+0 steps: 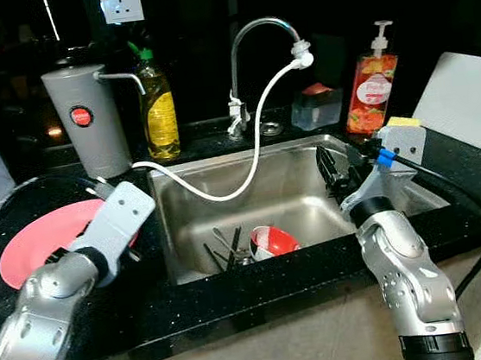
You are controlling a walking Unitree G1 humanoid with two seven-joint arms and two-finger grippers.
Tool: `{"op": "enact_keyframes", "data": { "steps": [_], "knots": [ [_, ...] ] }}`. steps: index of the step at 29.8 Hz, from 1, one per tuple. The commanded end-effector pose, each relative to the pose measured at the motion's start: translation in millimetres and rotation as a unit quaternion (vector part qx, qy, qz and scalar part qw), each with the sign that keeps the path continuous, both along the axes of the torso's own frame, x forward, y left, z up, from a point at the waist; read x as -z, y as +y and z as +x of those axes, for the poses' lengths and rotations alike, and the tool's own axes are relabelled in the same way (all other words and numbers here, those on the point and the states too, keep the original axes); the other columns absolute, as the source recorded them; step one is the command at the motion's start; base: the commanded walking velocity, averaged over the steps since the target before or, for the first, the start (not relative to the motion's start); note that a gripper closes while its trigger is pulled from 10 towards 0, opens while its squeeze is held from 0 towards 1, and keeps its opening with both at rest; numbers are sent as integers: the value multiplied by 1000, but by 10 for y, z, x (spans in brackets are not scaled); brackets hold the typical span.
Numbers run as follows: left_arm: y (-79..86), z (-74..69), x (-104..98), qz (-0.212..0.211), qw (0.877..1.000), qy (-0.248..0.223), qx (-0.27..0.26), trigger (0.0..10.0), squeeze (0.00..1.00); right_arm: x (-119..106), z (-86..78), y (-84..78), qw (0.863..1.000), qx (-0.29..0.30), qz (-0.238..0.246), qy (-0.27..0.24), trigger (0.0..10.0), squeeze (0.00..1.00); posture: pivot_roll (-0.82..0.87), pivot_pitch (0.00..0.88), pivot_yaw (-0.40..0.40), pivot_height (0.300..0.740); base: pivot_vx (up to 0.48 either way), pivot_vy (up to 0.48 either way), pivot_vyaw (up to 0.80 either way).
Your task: Kitchen organization
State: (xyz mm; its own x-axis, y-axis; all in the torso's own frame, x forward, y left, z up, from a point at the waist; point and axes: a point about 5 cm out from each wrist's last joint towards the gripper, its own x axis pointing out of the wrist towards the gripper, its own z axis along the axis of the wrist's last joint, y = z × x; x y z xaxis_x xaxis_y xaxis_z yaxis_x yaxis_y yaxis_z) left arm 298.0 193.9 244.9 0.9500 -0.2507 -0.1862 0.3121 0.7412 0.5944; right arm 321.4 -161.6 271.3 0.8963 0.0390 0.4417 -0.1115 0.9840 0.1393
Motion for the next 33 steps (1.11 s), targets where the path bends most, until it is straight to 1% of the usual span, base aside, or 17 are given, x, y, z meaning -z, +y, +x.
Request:
{"op": "enact_keyframes", "data": {
  "steps": [1, 5, 7, 11, 14, 23, 25, 30, 31, 33],
  "knots": [
    [-31, -18, 37, 3, 1000, 10, 5, 10000, 0, -17, 3, 17, 1000, -2, -1, -6, 10000, 0, -1, 42, 9, 740, 0, 0, 0],
    [83, -8, 57, 13, 1000, 23, -17, 10000, 0, -19, 2, -9, 1000, 2, -1, -6, 10000, 0, -4, 44, 7, 740, 0, 0, 0],
    [101, -5, 69, 14, 999, 26, -20, 10000, 0, -16, 4, -13, 1000, 3, -1, -5, 10000, 0, -4, 44, 7, 740, 0, 0, 0],
    [154, 4, 205, 13, 998, 49, -39, 10000, 0, -12, 8, 7, 1000, 0, 0, -5, 10000, 0, -4, 47, 3, 740, 0, 0, 0],
    [160, 3, 237, 15, 998, 53, -43, 10000, 0, -14, 8, 6, 1000, -1, 0, -4, 10000, 0, -11, 48, -9, 740, 0, 0, 0],
    [183, 9, 245, 20, 997, 51, -52, 10000, 0, -29, 14, 7, 1000, -3, -1, -6, 10000, 0, -32, 46, -8, 740, 0, 0, 0],
    [209, 21, 254, 34, 996, 47, -61, 10000, 0, -27, 13, 2, 1000, -1, -1, -6, 10000, 0, -34, 46, -6, 740, 0, 0, 0],
    [233, 26, 241, 36, 996, 47, -66, 10000, 0, -22, 10, -1, 1000, -1, -1, -5, 10000, 0, -33, 46, -6, 740, 0, 0, 0],
    [280, 32, 240, 47, 995, 46, -75, 10000, 0, -20, 11, -1, 1000, -1, -1, -5, 10000, 0, -33, 44, -6, 740, 0, 0, 0],
    [297, 34, 244, 51, 995, 46, -78, 10000, 0, -19, 12, -1, 1000, -1, -1, -4, 10000, 0, -33, 44, -6, 740, 0, 0, 0]
  ]
}}
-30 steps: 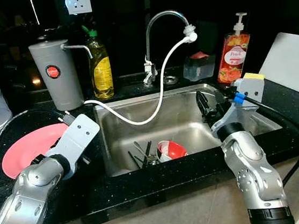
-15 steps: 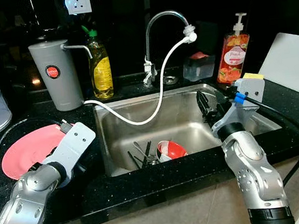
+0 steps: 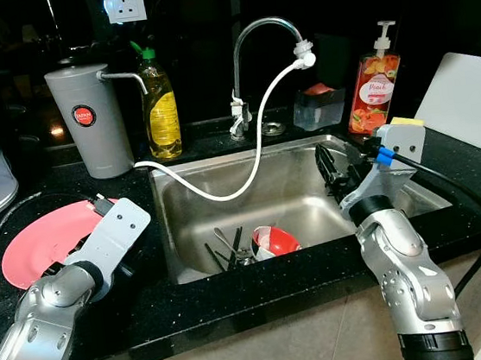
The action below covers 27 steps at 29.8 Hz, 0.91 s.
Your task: Kitchen organization
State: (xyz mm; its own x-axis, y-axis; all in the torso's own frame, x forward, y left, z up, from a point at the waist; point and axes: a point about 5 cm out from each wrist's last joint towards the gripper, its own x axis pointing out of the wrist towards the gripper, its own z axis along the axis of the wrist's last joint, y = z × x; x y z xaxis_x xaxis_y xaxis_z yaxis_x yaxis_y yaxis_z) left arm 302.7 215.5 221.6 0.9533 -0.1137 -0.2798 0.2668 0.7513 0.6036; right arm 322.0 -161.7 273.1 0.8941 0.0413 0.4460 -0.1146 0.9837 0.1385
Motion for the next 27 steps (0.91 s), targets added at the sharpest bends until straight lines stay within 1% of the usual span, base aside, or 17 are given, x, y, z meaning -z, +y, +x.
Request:
{"op": "enact_keyframes", "data": {
  "steps": [1, 3, 4, 5, 6, 8, 9, 10, 11, 16, 20, 21, 22, 24, 25, 26, 27],
  "knots": [
    [97, -11, 18, 28, 999, 5, -14, 10000, 0, -2, 8, 0, 1000, 0, -1, -2, 10000, 0, -32, 43, -7, 740, 0, 0, 0],
    [111, -10, 28, 27, 999, 6, -18, 9843, 0, -1, 11, 1, 1000, 0, -1, -2, 10000, 0, -31, 39, -8, 740, 0, 0, 0],
    [116, -10, 29, 30, 999, 5, -19, 8510, 0, -2, 12, 2, 1000, 0, -1, -3, 10000, 0, -31, 39, -8, 740, 0, 0, 0],
    [116, -10, 29, 30, 999, 5, -19, 8510, 0, -2, 12, 2, 1000, 0, -1, -3, 10000, 0, -31, 39, -8, 740, 0, 0, 0],
    [117, -10, 32, 34, 999, 4, -19, 4667, 0, -2, 13, 3, 1000, -1, -1, -3, 10000, 0, -31, 36, -9, 740, 0, 0, 0],
    [118, -9, 35, 37, 999, 4, -19, 4667, 0, -2, 15, 5, 1000, -1, -2, -3, 10000, 0, -31, 35, -9, 740, 0, 0, 0],
    [120, -7, 40, 38, 999, 4, -19, 3922, 0, -3, 16, 6, 1000, -2, -2, -3, 10000, 0, -31, 35, -9, 740, 0, 0, 0],
    [120, -7, 40, 38, 999, 4, -19, 3922, 0, -3, 16, 6, 1000, -2, -2, -3, 10000, 0, -31, 35, -9, 740, 0, 0, 0],
    [122, -4, 45, 37, 999, 4, -20, 0, 0, -7, 17, 7, 1000, -2, -2, -3, 10000, 0, -31, 35, -9, 740, 0, 0, 0],
    [124, 2, 58, 38, 999, 5, -20, 0, 0, -9, 17, 5, 1000, -2, -3, -4, 10000, 0, -34, 27, -9, 740, 0, 0, 0],
    [111, 22, 31, 39, 999, -9, -16, 0, 0, -11, 17, -3, 1000, -1, -4, -4, 10000, 0, -39, 20, -8, 740, 0, 0, 0],
    [89, 38, -36, 48, 998, -35, -7, 0, 0, -10, 18, -3, 1000, -2, -5, -4, 10000, 0, -38, 19, -9, 740, 0, 0, 0],
    [89, 38, -36, 48, 998, -35, -7, 0, 0, -10, 18, -3, 1000, -2, -5, -4, 10000, 0, -38, 19, -9, 740, 0, 0, 0],
    [48, 61, -148, 58, 995, -77, 4, 0, 0, -9, 21, -2, 1000, -3, -5, -4, 10000, 0, -37, 19, -10, 740, 0, 0, 0],
    [48, 61, -148, 58, 995, -77, 4, 0, 0, -9, 21, -2, 1000, -3, -5, -4, 10000, 0, -37, 19, -10, 740, 0, 0, 0],
    [19, 74, -228, 72, 991, -111, 9, 1255, 0, -9, 22, -1, 1000, -3, -5, -4, 10000, 0, -37, 20, -9, 740, 0, 0, 0],
    [2, 80, -274, 81, 988, -132, 11, 1255, 0, -10, 24, 0, 1000, -3, -5, -4, 10000, 0, -37, 20, -9, 740, 0, 0, 0]
  ]
}}
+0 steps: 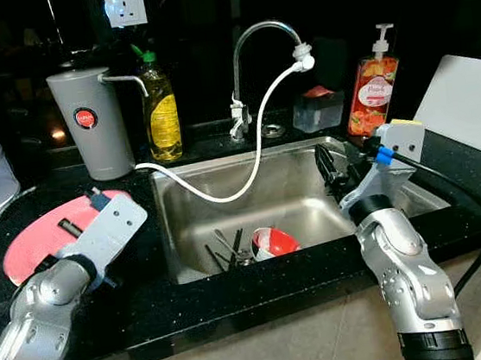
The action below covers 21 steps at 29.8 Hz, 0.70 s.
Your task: Kitchen organization
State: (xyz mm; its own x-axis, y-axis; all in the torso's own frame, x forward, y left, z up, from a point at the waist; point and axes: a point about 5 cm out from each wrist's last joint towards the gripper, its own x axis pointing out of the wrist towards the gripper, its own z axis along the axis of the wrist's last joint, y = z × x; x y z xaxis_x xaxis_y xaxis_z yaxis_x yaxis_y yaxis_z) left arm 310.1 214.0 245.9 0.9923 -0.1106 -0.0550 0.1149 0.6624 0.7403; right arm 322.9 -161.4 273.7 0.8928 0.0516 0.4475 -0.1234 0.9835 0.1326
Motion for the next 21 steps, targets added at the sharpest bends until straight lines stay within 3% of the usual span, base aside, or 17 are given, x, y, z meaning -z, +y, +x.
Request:
{"op": "enact_keyframes", "data": {
  "steps": [1, 6, 9, 15, 17, 18, 20, 21],
  "knots": [
    [35, 27, -96, 32, 999, -38, -17, 10000, 0, -4, 14, -2, 1000, 1, -2, -3, 10000, 0, -37, 20, -9, 740, 0, 0, 0],
    [46, 35, -221, 54, 994, -88, -25, 10000, 0, -4, 14, -4, 1000, 2, -1, -2, 10000, 0, -39, 23, -7, 740, 0, 0, 0],
    [-14, 15, -323, 66, 990, -128, 0, 10000, 0, -3, 12, -6, 1000, 2, 0, -2, 10000, 0, -39, 25, -7, 740, 0, 0, 0],
    [-99, -20, -396, 84, 983, -157, 41, 10000, 0, -16, 18, -2, 1000, -5, 6, -2, 10000, 0, -36, 26, -8, 740, 0, 0, 0],
    [-149, -37, -431, 92, 979, -173, 62, 10000, 0, -27, 20, 12, 1000, -19, 20, -1, 10000, 0, -34, 26, -9, 740, 0, 0, 0],
    [-215, -58, -451, 99, 974, -183, 88, 10000, 0, -36, 25, 36, 998, -47, 52, 7, 10000, 0, -33, 26, -10, 740, 0, 0, 0],
    [-215, -58, -451, 99, 974, -183, 88, 10000, 0, -36, 25, 36, 998, -47, 52, 7, 10000, 0, -33, 26, -10, 740, 0, 0, 0],
    [-279, -76, -449, 106, 970, -189, 113, 10000, 0, -50, 26, 64, 994, -77, 81, 12, 10000, 0, -32, 26, -10, 740, 0, 0, 0]
  ]
}}
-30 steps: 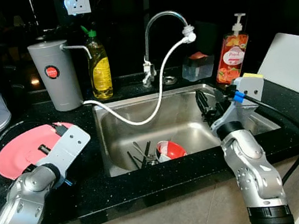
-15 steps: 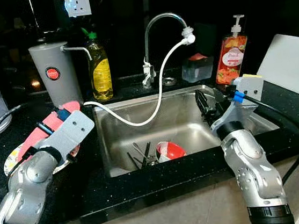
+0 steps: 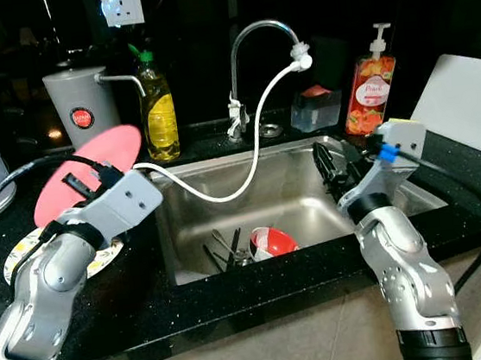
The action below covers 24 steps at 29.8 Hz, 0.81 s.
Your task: Kitchen organization
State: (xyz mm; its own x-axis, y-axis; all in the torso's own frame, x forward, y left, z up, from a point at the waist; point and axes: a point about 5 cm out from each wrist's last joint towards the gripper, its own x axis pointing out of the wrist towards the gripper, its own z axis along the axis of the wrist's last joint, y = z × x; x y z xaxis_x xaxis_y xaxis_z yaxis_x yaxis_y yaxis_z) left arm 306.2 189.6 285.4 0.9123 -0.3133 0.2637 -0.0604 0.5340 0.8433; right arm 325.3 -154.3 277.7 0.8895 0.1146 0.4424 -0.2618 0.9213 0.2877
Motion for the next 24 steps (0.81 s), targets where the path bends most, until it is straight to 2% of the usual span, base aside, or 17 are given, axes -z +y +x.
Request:
{"op": "enact_keyframes", "data": {
  "steps": [1, 2, 4, 6, 7, 9, 11, 16, 18, 22, 24],
  "knots": [
    [-181, -67, -15, 55, 997, -14, 59, 10000, 0, -50, -15, 86, 994, -93, 61, 13, 10000, 0, -31, 25, -12, 740, 0, 0, 0],
    [-181, -67, -15, 55, 997, -14, 59, 10000, 0, -50, -15, 86, 994, -93, 61, 13, 10000, 0, -31, 25, -12, 740, 0, 0, 0],
    [-282, -76, 4, 69, 994, -21, 83, 10000, 0, -68, -45, 155, 984, -156, 79, 19, 10000, 0, -31, 24, -12, 740, 0, 0, 0],
    [-343, -72, 14, 77, 992, -28, 94, 10000, 0, -47, -52, 189, 981, -178, 74, 31, 10000, 0, -31, 22, -14, 740, 0, 0, 0],
    [-398, -69, 25, 84, 991, -34, 103, 10000, 0, -31, -65, 227, 975, -204, 82, 40, 10000, 0, -31, 22, -14, 740, 0, 0, 0],
    [-495, -65, 52, 96, 987, -44, 122, 10000, 0, -25, -112, 302, 952, -270, 129, 56, 10000, 0, -31, 22, -14, 740, 0, 0, 0],
    [-587, -68, 83, 106, 983, -50, 144, 10000, 0, -74, -172, 355, 932, -322, 160, 50, 10000, 0, -33, 19, -17, 740, 0, 0, 0],
    [-666, -75, 102, 111, 979, -55, 161, 10000, 0, -101, -204, 380, 919, -350, 177, 50, 10000, 0, -37, 19, -15, 740, 0, 0, 0],
    [-732, -82, 125, 114, 976, -56, 178, 10000, 0, -117, -219, 387, 907, -368, 197, 53, 10000, 0, -37, 19, -15, 740, 0, 0, 0],
    [-762, -87, 132, 114, 974, -57, 187, 10000, 0, -124, -226, 395, 903, -377, 201, 55, 10000, 0, -37, 19, -15, 740, 0, 0, 0],
    [-841, -103, 126, 114, 970, -66, 206, 10000, 0, -106, -226, 435, 896, -389, 201, 67, 10000, 0, -39, 18, -21, 740, 0, 0, 0]
  ]
}}
